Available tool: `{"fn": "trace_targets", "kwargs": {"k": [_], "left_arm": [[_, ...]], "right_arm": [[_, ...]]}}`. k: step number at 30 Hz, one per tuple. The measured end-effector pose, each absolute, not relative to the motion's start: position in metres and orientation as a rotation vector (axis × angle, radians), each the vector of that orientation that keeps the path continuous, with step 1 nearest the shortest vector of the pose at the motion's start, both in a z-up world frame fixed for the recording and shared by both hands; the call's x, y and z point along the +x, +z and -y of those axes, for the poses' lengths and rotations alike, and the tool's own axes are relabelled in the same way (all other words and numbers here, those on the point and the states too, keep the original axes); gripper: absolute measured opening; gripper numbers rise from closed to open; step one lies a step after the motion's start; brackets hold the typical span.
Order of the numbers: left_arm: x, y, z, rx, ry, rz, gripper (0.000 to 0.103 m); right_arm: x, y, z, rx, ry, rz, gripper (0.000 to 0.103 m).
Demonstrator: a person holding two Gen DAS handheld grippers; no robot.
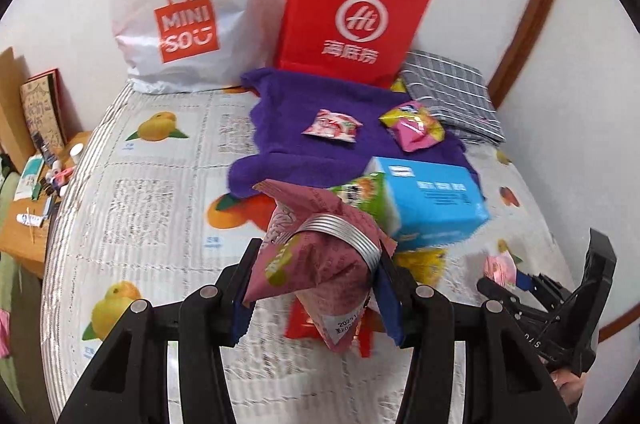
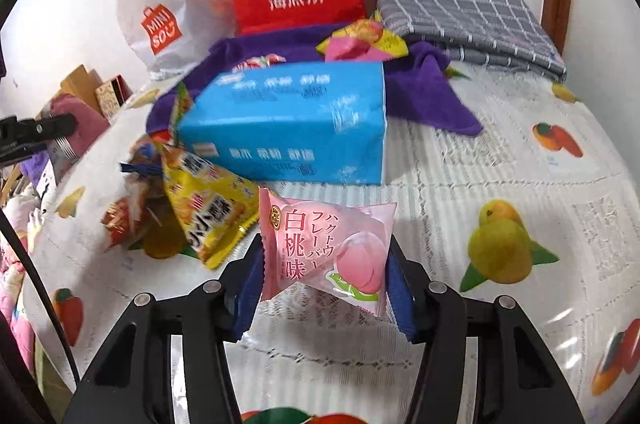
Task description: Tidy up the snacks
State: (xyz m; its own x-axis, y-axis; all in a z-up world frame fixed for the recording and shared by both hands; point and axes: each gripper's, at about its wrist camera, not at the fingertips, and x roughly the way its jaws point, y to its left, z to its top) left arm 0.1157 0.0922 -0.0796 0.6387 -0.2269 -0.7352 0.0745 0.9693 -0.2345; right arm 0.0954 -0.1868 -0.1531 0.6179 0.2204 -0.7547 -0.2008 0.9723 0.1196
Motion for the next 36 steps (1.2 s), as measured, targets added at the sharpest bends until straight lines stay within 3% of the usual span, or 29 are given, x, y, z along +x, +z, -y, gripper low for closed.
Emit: {"fn": "trace_targets", "kwargs": {"k": [15, 36], "left_arm": [[0.105, -0.064, -0.041, -0.163, -0.295, -0.844, 0.049], [0.133, -0.056, -0.008, -0.131, -0.358, -0.850, 0.049]], "right_arm": [[0.076, -0.091, 0.179, 0.004, 0.250, -0.723, 0.055], [0.097, -0.065, 0.171, -0.052, 0.244, -0.666, 0.055]]}}
